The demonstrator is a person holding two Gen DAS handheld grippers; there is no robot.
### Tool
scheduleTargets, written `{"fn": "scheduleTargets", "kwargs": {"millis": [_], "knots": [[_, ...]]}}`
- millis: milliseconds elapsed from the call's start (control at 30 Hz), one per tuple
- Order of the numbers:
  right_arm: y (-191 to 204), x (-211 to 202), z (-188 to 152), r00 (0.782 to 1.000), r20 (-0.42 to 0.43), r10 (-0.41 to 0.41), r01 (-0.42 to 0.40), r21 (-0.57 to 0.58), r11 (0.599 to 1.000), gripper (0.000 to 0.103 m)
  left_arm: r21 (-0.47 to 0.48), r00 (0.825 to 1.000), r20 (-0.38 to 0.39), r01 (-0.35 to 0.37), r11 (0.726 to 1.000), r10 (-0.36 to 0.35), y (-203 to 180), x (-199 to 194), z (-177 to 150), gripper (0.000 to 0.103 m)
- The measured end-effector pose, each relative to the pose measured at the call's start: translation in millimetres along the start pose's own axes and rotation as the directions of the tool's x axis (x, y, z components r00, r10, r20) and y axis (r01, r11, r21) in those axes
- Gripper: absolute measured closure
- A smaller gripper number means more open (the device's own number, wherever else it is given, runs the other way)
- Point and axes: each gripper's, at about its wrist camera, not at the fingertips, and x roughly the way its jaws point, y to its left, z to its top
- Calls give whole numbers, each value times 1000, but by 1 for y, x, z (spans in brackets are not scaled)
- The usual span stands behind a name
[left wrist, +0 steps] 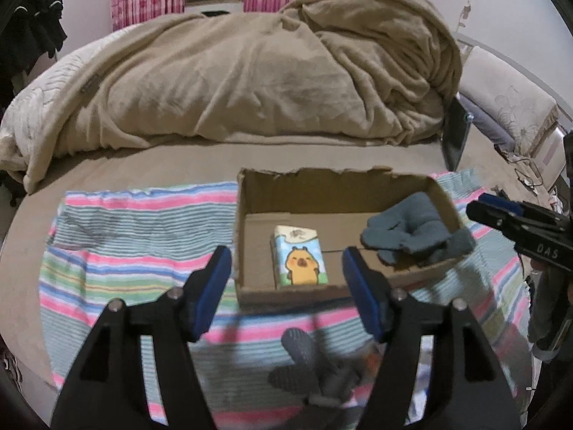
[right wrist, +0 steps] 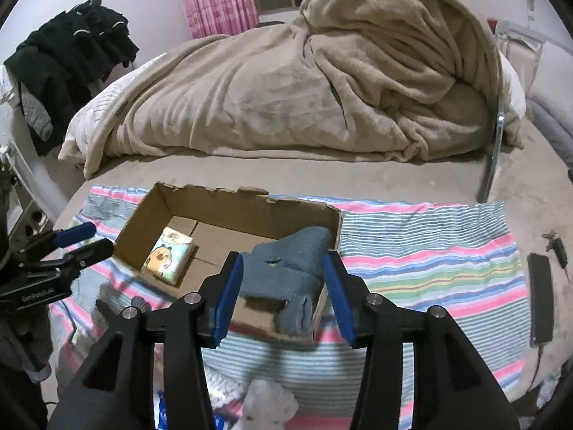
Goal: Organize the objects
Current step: 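Place the tissue pack in the box with left tool while right tool drops mitten in, then grasp the grey dotted socks with left tool while right tool grasps white socks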
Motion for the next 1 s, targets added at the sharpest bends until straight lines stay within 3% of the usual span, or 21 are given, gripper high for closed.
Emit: {"fn": "scheduleTargets", "kwargs": {"millis": [467,1000], "knots": [[22,-58,-22,999,29,23,-21,-48,999,53,-12,999,26,21,1000,-20,-12,-60,-33,37],[13,-39,-73,996,-86,21,-22,-9,1000,53,-41,994,-106,16,999,-20,-9,-32,-85,37]]}}
